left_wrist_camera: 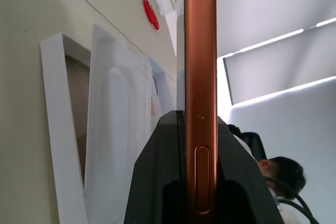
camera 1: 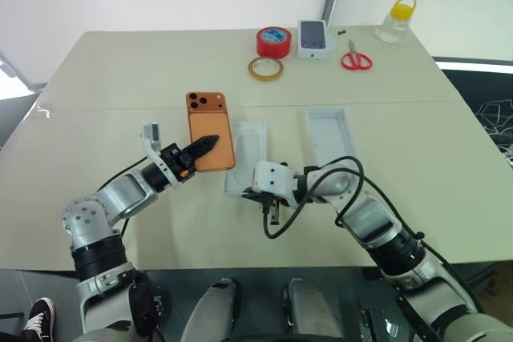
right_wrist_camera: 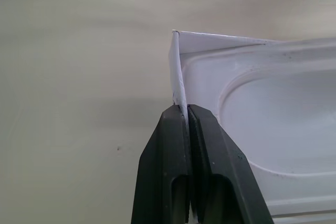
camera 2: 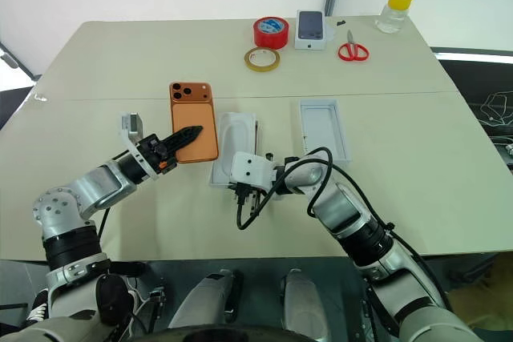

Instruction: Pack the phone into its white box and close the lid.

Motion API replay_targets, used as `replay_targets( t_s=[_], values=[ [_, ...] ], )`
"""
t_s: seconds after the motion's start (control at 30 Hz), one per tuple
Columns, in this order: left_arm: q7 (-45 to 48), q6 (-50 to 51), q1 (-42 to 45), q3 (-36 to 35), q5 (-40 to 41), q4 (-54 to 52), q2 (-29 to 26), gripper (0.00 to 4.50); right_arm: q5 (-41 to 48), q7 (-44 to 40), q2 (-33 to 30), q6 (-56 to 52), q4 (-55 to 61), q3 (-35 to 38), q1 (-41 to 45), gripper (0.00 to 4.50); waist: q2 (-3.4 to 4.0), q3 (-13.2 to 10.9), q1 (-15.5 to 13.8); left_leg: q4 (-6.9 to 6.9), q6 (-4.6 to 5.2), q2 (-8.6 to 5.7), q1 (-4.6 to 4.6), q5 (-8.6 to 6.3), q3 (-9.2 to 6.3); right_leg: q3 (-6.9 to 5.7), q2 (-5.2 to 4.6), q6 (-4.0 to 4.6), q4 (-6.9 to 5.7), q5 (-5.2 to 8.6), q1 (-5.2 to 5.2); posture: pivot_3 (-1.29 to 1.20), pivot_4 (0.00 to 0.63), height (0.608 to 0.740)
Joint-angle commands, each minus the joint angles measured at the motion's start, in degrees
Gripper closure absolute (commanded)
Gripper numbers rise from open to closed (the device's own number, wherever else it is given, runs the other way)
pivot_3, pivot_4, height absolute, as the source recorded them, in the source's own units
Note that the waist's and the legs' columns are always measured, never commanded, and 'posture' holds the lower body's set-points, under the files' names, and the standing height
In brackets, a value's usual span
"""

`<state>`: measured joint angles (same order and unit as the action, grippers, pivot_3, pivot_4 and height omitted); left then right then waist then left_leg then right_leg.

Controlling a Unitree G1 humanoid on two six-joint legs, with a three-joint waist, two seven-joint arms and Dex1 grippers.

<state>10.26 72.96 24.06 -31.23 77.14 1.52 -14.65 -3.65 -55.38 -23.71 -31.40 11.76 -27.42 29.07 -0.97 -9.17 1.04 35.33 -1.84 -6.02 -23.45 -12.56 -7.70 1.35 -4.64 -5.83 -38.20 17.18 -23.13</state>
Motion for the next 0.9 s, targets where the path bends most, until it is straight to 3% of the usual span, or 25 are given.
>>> replay_targets(
  t_s=[0.03,0.23,0.4,0.53,0.73,0.8,0.9],
  values=[
    [3.0,-0.8,-0.5,2.2,0.9,-0.7,-0.8,4.50,1.5,0.2,0.0,0.5,2.6,0.9,0.1,3.51,0.00,0.0,0.0,0.00,0.00,0.00,0.00,0.00,0.00,0.00,0.00,0.00,0.00,0.00,0.00,0.00,0.150,0.740],
    [6.3,-2.2,0.1,6.4,-2.0,1.2,-1.6,4.50,6.4,-2.4,-1.3,1.5,3.2,4.5,1.2,0.50,-0.01,0.0,-0.2,0.00,0.01,-0.01,0.00,0.00,0.01,0.00,-0.01,0.00,0.02,0.00,0.01,0.00,0.150,0.740],
    [8.6,-2.8,0.1,8.7,-3.6,2.0,-2.4,4.50,18.3,-7.6,-3.6,-4.4,5.6,13.6,3.0,0.50,-0.03,0.0,-0.1,0.00,0.16,0.00,-0.01,-0.09,0.00,-0.01,-0.01,0.00,0.04,0.00,0.03,0.00,0.150,0.740],
    [9.6,-4.0,0.2,10.5,-5.7,2.5,-1.6,4.50,14.5,-5.2,-7.4,0.7,-2.7,15.4,4.4,0.50,-0.04,0.0,-0.3,0.00,0.24,0.00,-0.01,-0.13,0.00,-0.03,-0.01,0.00,0.05,0.00,0.05,0.00,0.150,0.740],
    [9.9,-3.6,-0.4,11.7,-6.7,2.7,-0.6,4.50,11.3,-1.4,-7.7,5.9,-9.1,15.1,5.1,0.50,-0.05,0.0,-0.1,-0.04,0.10,0.00,-0.02,-0.05,0.05,0.01,-0.02,0.00,0.06,0.00,0.00,0.00,0.150,0.740],
    [9.6,-3.2,-0.6,12.0,-6.6,2.7,-0.4,3.52,10.6,-0.5,-7.5,6.7,-10.6,15.0,5.3,0.46,-0.05,0.0,-0.1,-0.02,0.09,0.00,-0.02,-0.04,0.05,0.01,-0.02,0.00,0.06,0.00,0.01,0.00,0.150,0.740],
    [9.3,-3.1,-0.8,12.3,-7.1,2.9,-0.2,2.45,9.8,0.3,-7.5,7.9,-12.0,14.7,5.2,0.46,-0.05,0.0,-0.1,-0.02,0.04,0.00,-0.02,-0.02,0.05,0.01,-0.02,0.00,0.06,0.00,0.01,0.00,0.150,0.740]
  ],
)
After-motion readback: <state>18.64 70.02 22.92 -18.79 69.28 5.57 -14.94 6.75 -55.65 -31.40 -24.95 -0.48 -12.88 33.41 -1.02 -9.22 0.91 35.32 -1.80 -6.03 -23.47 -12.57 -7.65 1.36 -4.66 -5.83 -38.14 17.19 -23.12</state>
